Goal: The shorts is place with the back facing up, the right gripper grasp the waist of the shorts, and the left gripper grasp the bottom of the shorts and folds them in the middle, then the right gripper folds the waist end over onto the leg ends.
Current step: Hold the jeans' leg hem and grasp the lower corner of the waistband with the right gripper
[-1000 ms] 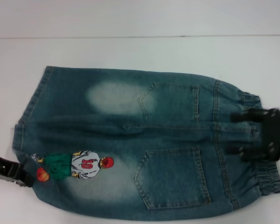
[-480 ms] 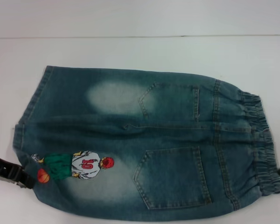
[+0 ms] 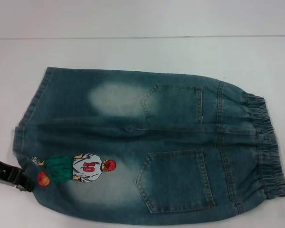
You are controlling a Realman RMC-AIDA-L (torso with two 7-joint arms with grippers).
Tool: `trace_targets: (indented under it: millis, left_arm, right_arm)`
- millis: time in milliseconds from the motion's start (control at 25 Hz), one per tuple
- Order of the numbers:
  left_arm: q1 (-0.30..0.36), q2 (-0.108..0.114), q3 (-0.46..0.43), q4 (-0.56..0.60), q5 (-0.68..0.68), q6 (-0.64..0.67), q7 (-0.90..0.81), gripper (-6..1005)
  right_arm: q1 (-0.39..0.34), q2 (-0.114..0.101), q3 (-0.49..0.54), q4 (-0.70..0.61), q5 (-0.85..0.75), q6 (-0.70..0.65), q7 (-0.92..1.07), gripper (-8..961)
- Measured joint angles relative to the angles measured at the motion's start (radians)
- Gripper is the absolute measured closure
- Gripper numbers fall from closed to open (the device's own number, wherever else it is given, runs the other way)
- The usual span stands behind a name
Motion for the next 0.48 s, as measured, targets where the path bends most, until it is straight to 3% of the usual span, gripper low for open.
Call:
trace_targets:
  millis: [480]
  left_arm:
    - [-0.015, 0.004, 0.0, 0.0, 0.002, -0.006, 0.0, 908]
  right_arm:
    - [-0.009, 0.002, -0.005, 0.095, 0.058, 0.069, -0.023, 61]
